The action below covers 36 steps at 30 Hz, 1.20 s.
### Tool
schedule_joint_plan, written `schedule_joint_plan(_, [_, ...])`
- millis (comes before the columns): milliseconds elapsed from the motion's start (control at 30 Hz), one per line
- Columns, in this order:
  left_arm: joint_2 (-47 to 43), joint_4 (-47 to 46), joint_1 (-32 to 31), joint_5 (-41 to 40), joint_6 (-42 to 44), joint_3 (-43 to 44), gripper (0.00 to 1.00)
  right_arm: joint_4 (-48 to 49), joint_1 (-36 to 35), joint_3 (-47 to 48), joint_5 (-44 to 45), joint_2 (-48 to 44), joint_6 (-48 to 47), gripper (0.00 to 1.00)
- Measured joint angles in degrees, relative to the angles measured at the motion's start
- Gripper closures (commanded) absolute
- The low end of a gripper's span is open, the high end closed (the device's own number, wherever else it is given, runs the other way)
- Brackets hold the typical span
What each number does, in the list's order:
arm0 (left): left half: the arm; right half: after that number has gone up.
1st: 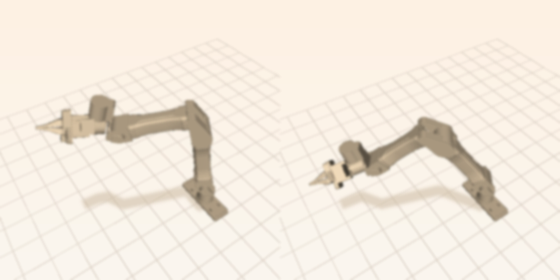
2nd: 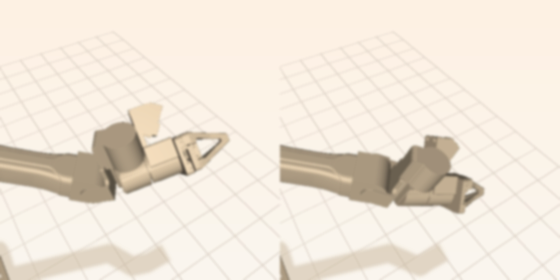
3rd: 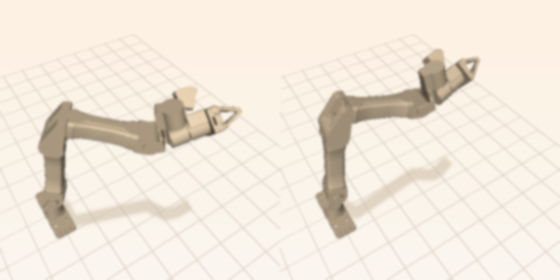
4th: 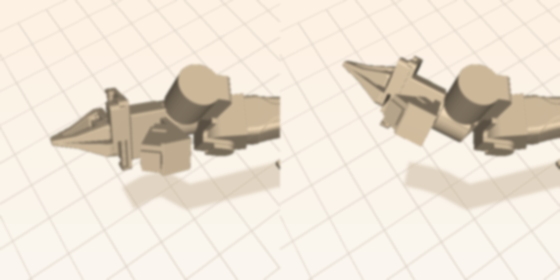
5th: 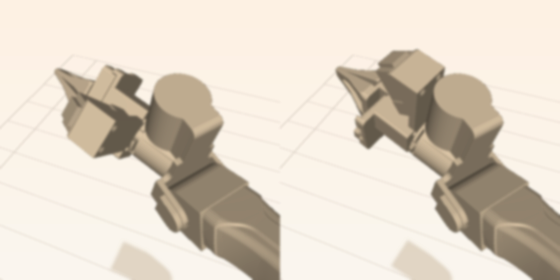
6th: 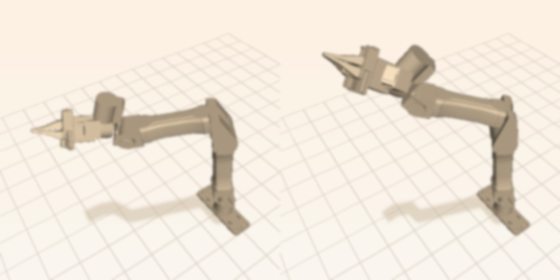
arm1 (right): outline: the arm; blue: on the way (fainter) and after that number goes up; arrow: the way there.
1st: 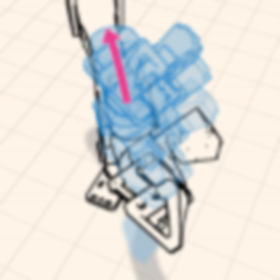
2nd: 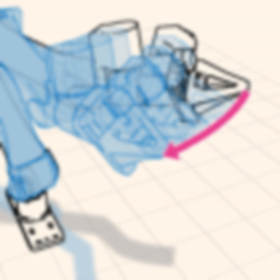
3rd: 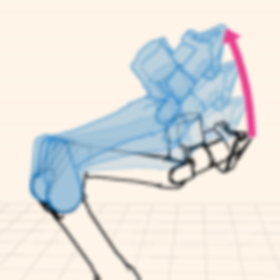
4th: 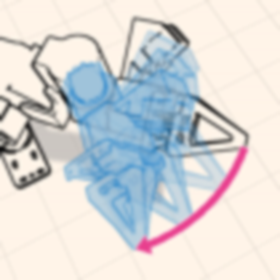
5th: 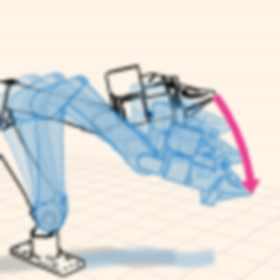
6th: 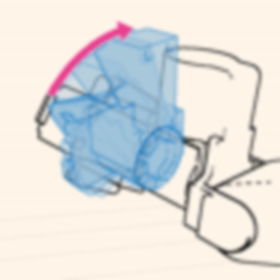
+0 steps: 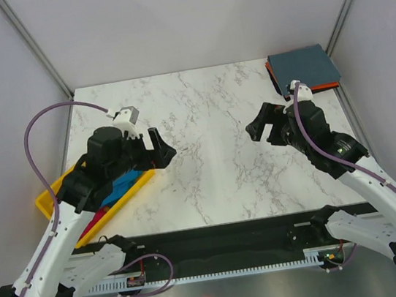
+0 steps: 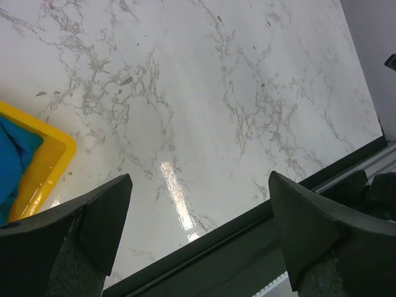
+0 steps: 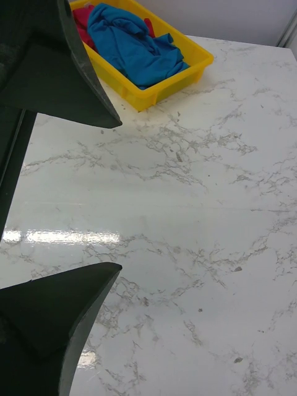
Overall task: Fold and stack the t-shirts
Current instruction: Grab the tshirt from the pile
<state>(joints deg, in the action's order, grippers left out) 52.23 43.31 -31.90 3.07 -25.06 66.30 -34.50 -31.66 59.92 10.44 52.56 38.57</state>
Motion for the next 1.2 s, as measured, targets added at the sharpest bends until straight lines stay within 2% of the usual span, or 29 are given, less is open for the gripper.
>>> schedule_joint_plan(267, [-0.24, 0.39, 0.0, -4.9, -0.02, 0.0, 0.02, -0.07, 0.0, 0.0, 0.22, 0.0, -0.02, 0.02])
schedule_joint_plan(467, [3.67, 1.14, 1.77, -14.27, -0.26, 0.02, 0.02, 0.13, 0.0, -1.79, 0.2, -0.72, -0.02, 0.02])
schedule_joint_plan(533, [5.42, 1.7, 4.81, -17.03, -1.14, 0.04, 0.03, 0.17, 0.0, -2.62, 0.0, -1.07, -0.28, 0.02])
schedule_joint_plan(733, [7.56, 2.99, 19.1, -19.56, -6.64, -0.76, 0.2, 1.11, 0.0, -4.46, -2.05, -1.95, -1.46, 0.02])
schedule_joint_plan(933, [13.07, 2.84, 34.51, -16.87, -14.84, -7.28, 0.21, 1.9, -0.02, -5.86, -3.96, -1.9, -2.43, 0.02])
schedule_joint_plan(1100, [23.39, 2.43, 36.44, -15.1, -18.08, -11.34, 0.22, 2.38, 0.0, -6.12, -5.31, -1.03, -3.34, 0.02])
schedule_joint_plan(1200, [26.71, 0.87, 36.44, -14.6, -19.04, -13.46, 0.23, 2.47, 0.0, -6.12, -5.84, -0.72, -3.93, 0.02])
